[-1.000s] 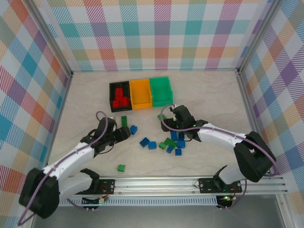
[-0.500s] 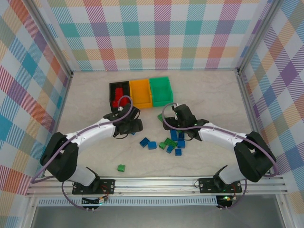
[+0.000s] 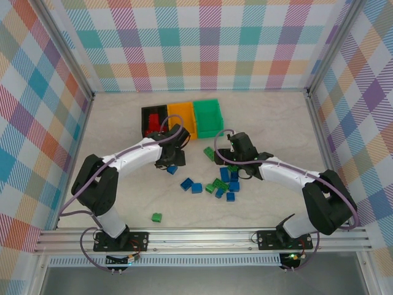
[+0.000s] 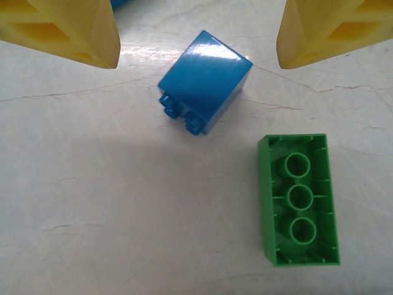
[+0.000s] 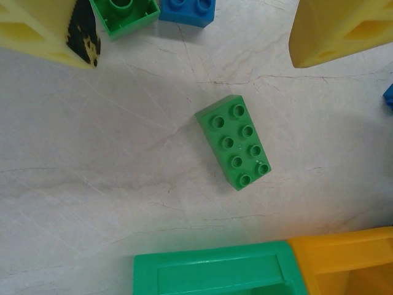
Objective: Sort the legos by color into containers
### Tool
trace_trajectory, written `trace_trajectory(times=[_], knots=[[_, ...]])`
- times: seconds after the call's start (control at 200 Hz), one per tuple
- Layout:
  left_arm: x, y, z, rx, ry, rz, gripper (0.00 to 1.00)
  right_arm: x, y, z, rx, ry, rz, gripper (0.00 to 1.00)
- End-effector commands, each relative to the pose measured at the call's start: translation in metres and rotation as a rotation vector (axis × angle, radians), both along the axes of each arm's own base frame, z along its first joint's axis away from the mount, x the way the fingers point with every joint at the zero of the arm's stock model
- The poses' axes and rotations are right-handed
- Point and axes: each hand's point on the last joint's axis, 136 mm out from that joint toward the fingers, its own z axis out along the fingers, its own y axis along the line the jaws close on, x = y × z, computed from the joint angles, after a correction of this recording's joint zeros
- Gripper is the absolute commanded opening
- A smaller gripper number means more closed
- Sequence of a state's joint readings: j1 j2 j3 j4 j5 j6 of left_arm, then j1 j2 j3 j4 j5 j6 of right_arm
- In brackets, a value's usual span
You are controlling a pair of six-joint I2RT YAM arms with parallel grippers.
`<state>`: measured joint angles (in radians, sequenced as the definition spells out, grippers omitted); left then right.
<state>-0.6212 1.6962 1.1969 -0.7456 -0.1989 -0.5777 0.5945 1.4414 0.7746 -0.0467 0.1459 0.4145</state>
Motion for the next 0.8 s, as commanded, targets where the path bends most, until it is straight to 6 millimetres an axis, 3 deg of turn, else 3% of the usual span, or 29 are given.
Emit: trace_trajectory(times=[0.0,0.2,0.465,0.565,0.795], knots=[[-0.006,0.004,-0.01,0.076,0.068,-0.035,0.68,0.0,0.002,-0.004,0.029,0.022,-0.006,0.81],[-0.006,0.003,-0.033,0.117,0.14,-0.025,0.67,0.0,0.0,-0.006,0.032,0.032,-0.013,0.81],[-0.002,0.003,-0.04,0.122,0.152,-0.023,0.62,0.002,0.0,-0.007,0.037,0.039,-0.018,0.81],[0.0,0.0,-0.042,0.112,0.15,-0.026,0.49,0.002,-0.002,-0.007,0.035,0.039,-0.023,0.81],[0.003,-0.004,-0.043,0.092,0.133,-0.036,0.43,0.001,-0.005,-0.005,0.031,0.031,-0.029,0.81]])
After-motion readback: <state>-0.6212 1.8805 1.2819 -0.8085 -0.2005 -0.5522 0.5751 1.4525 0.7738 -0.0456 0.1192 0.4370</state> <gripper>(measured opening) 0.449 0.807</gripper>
